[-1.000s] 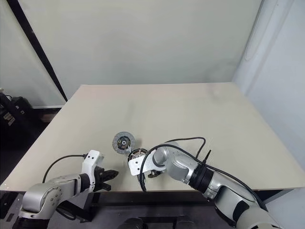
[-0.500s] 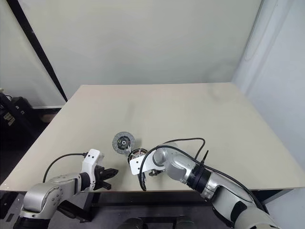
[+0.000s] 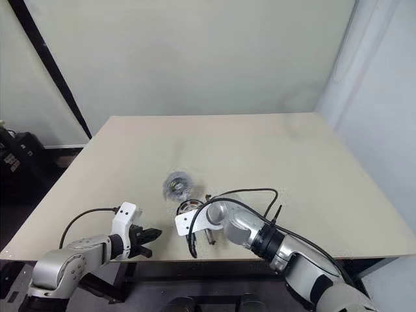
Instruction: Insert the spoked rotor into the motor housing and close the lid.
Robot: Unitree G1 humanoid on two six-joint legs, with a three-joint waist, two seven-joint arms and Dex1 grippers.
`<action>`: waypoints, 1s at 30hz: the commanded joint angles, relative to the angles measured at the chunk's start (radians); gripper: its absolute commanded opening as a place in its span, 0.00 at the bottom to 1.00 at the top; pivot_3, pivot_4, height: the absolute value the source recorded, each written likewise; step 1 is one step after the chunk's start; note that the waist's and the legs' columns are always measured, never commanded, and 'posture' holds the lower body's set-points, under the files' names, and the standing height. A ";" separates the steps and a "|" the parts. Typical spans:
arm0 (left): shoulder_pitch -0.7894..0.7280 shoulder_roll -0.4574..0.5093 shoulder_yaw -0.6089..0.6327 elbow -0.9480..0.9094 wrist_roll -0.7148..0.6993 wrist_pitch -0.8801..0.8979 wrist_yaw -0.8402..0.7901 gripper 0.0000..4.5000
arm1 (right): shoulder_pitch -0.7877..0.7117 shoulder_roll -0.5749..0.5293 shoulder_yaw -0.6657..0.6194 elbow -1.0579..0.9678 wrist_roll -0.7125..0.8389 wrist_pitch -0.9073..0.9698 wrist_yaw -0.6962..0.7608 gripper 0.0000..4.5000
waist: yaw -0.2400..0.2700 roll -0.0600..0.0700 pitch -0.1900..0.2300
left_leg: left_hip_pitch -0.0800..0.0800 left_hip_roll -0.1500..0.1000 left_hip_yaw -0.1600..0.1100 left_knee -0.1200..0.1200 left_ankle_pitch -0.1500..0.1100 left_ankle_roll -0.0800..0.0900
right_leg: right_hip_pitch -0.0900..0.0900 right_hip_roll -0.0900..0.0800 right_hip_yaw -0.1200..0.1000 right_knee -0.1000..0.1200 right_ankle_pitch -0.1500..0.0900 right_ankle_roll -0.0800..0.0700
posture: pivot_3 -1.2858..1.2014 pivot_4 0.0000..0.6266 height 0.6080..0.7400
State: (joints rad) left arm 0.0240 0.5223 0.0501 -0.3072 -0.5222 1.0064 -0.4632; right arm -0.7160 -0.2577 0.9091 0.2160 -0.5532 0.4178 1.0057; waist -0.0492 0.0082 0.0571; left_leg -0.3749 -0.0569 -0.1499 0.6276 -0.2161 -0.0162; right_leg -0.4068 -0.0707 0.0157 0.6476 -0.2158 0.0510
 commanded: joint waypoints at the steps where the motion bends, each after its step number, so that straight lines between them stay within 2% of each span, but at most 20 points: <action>1: -0.017 0.002 0.005 -0.015 0.011 -0.021 -0.001 0.00 | 0.002 -0.003 -0.029 0.003 -0.015 0.007 -0.004 0.02 | 0.000 0.000 0.000 | 0.000 0.000 0.000 0.000 0.000 -0.001 | 0.000 0.000 0.000 0.000 0.000 0.000 | 0.52 0.00 1.00; 9: -0.017 0.002 0.002 -0.010 0.017 -0.036 0.001 0.00 | 0.029 0.028 -0.073 -0.041 0.019 0.081 0.021 0.02 | 0.000 0.000 0.000 | 0.000 0.000 0.000 0.001 0.001 -0.002 | 0.000 0.000 0.000 0.000 0.000 0.000 | 0.52 0.00 1.00; 15: -0.017 0.002 -0.001 -0.003 0.023 -0.045 -0.001 0.00 | 0.061 0.046 -0.091 -0.193 0.101 0.335 0.185 0.02 | 0.000 0.000 0.000 | -0.001 0.000 -0.001 0.000 0.001 -0.001 | -0.001 0.000 0.000 0.001 0.000 0.000 | 0.52 0.00 1.00; 19: -0.025 -0.004 -0.007 0.011 0.032 -0.054 -0.002 0.00 | 0.059 0.072 -0.105 -0.236 0.158 0.486 0.212 0.02 | 0.000 0.000 0.000 | -0.001 0.000 -0.001 0.000 0.001 -0.002 | -0.001 0.000 0.000 0.001 0.000 0.000 | 0.52 0.00 1.00; 21: -0.029 -0.007 -0.010 0.017 0.036 -0.057 -0.003 0.00 | 0.062 0.104 -0.129 -0.239 0.184 0.558 0.179 0.02 | 0.000 0.000 0.000 | -0.001 0.000 -0.001 0.000 0.001 -0.002 | -0.001 0.000 0.000 0.002 0.000 0.000 | 0.52 0.00 1.00; 25: -0.036 -0.015 -0.013 0.027 0.048 -0.065 -0.001 0.00 | 0.085 0.243 -0.256 -0.164 0.256 0.721 0.049 0.02 | -0.001 0.000 0.000 | -0.001 0.000 0.000 0.001 -0.001 -0.005 | -0.003 0.000 0.001 0.007 0.000 0.000 | 0.52 0.00 1.00; 30: -0.035 -0.028 -0.009 0.035 0.061 -0.080 0.017 0.00 | 0.110 0.347 -0.360 -0.086 0.299 0.767 -0.147 0.02 | -0.001 0.000 0.000 | 0.001 0.002 0.000 0.001 0.000 -0.008 | -0.003 0.001 0.000 0.010 -0.001 -0.002 | 0.52 0.00 1.00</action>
State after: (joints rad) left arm 0.0019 0.4953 0.0254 -0.2653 -0.4777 0.9488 -0.4546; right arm -0.6036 0.0676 0.5925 0.1188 -0.2698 1.1762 0.9311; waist -0.0499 0.0079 0.0571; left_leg -0.3733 -0.0553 -0.1504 0.6286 -0.2160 -0.0241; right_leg -0.4098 -0.0694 0.0160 0.6580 -0.2173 0.0480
